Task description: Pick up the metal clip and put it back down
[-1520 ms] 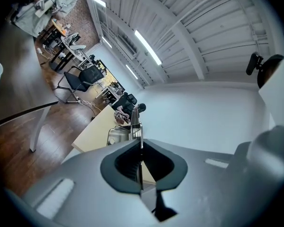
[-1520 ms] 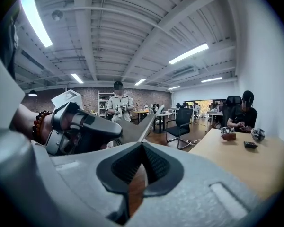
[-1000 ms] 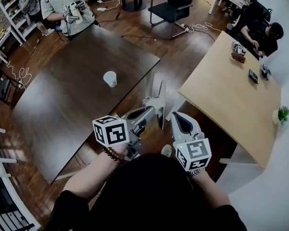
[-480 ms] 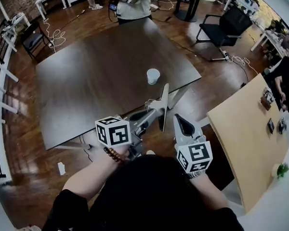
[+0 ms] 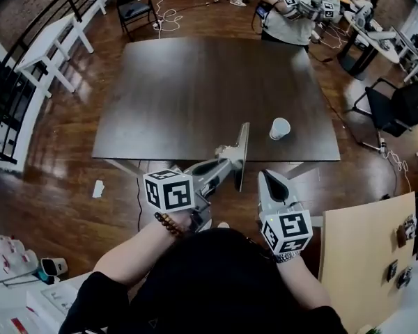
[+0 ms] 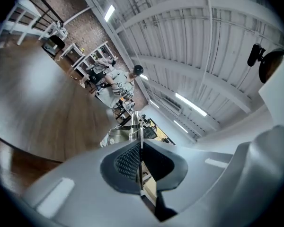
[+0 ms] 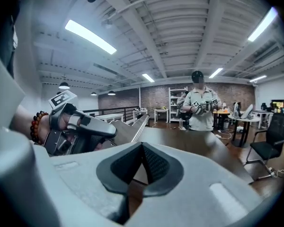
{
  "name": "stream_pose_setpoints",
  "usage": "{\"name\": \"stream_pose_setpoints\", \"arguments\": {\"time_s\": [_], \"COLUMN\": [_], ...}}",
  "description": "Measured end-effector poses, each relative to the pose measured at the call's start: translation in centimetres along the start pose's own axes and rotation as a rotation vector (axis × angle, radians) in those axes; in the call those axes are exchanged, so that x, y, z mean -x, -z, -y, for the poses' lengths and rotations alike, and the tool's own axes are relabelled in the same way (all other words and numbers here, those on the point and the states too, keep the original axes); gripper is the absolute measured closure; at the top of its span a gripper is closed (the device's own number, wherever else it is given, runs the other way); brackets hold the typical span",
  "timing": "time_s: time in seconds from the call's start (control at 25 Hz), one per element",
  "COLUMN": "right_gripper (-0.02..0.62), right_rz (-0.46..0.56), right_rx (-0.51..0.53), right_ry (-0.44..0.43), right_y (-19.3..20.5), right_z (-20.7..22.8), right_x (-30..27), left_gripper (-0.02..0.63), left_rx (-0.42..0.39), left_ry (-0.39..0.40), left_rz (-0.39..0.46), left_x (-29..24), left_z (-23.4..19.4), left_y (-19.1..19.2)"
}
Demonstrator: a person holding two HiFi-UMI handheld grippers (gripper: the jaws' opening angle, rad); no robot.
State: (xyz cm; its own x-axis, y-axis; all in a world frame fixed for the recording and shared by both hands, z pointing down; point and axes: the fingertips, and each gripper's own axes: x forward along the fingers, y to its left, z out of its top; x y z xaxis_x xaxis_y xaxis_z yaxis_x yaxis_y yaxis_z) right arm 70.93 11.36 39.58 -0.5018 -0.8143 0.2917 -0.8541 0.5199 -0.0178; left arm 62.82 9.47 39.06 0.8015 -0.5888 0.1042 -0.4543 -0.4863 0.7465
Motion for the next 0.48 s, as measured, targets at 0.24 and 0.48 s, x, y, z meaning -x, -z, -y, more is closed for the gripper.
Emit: {"name": "stream_pose_setpoints", "arguments": {"time_s": [0.24, 0.48], "right_gripper": [0.603, 0.603], "right_rz": [-0.007, -0.011], "right_rx": [0.01, 0.049], "right_ry": [-0.186, -0.314], "right_y": [0.2, -0.5], "right_z": [-3.7, -9.1], "right_x": [-2.9, -5.9], "left_gripper": [0.584, 0.584], "left_rx": [0.018, 0.035], "left_ry": [-0.155, -0.25], "left_rz": [0.125, 0.243], "left_x": [4.8, 11.2], "left_z": [-2.1, -4.4], "left_y": [-1.4, -3.2]}}
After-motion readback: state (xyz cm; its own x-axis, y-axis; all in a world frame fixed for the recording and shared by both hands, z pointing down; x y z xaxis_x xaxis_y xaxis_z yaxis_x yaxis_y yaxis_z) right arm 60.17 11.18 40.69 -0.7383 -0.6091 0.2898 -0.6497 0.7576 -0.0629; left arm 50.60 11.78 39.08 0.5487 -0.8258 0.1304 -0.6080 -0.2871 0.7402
